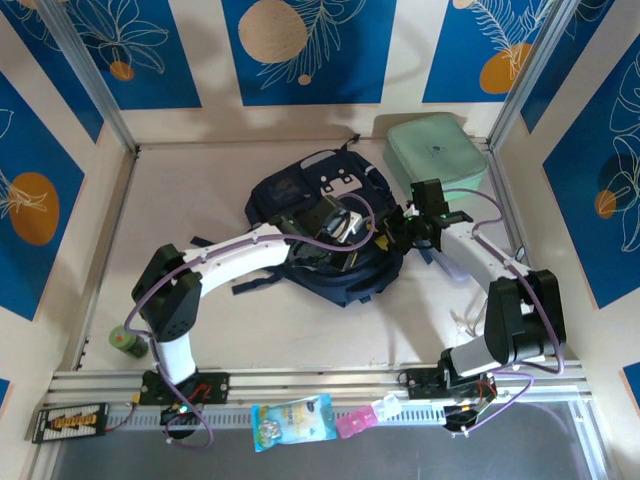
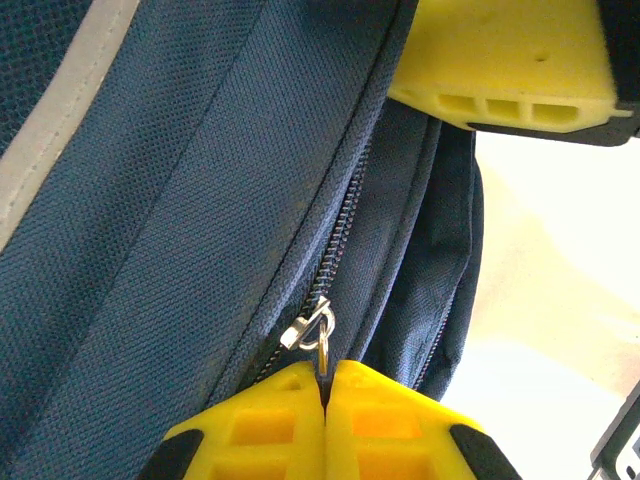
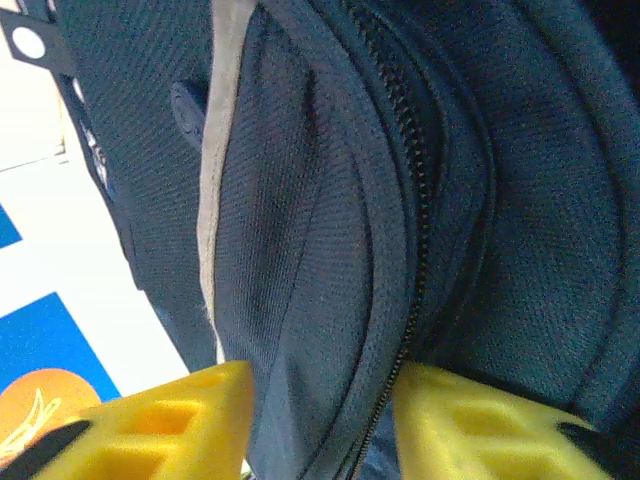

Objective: Pack the student bag
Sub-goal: Unzip the student bag at the top-center of the table.

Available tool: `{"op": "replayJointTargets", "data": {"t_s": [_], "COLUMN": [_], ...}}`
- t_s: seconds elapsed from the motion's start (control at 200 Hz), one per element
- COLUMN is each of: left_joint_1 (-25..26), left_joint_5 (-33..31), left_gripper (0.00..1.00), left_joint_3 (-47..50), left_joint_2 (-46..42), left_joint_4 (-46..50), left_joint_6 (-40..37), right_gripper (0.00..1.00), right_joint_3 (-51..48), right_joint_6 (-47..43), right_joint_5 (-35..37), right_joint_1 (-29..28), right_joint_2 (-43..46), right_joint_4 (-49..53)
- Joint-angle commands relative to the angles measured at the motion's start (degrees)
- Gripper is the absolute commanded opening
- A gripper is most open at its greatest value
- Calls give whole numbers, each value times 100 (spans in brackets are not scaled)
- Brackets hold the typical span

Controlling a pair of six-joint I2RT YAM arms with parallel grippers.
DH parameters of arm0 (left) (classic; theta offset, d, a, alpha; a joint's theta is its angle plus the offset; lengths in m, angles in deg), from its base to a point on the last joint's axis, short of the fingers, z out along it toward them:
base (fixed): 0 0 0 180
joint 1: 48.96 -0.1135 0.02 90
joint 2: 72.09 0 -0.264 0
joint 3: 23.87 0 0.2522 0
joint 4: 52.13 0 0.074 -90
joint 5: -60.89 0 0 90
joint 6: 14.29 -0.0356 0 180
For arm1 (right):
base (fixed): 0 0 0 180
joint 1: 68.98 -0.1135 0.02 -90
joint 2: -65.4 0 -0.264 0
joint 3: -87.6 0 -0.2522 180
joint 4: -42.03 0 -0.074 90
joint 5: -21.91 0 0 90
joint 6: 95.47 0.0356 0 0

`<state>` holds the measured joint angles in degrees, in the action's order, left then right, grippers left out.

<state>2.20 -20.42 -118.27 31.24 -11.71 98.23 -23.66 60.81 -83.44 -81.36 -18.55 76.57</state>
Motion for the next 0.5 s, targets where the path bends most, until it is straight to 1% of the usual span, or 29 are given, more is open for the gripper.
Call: {"op": "replayJointTargets", "data": {"t_s": [0.0,0.06,0.145,0.19,0.33,0.495], "left_joint_1": [17,17,9,9,17,-6], "left_joint_5": [55,11,-94,-177,-83,-675], "left_gripper": [0,0,0,0,0,0], "left_joint_3": [-18,105,339,489,909,1565], "left_joint_2": [-121,-211,-386,-510,-841,-1395], "left_joint_4": [24,70,241,330,642,979], "left_joint_6": [-83,-78,-183,-213,-289,-309], "right_gripper": [28,17,10,9,8,7], "right_joint_3": [151,174,286,338,582,661], "right_joint_6": [52,-12,-126,-165,-306,-344], "right_joint_5": [146,317,510,561,709,786], "right_joint_1": [-31,-18,18,33,42,44], "right_joint_2": [13,61,130,160,121,69], "right_joint_4": [174,203,295,317,480,493]}}
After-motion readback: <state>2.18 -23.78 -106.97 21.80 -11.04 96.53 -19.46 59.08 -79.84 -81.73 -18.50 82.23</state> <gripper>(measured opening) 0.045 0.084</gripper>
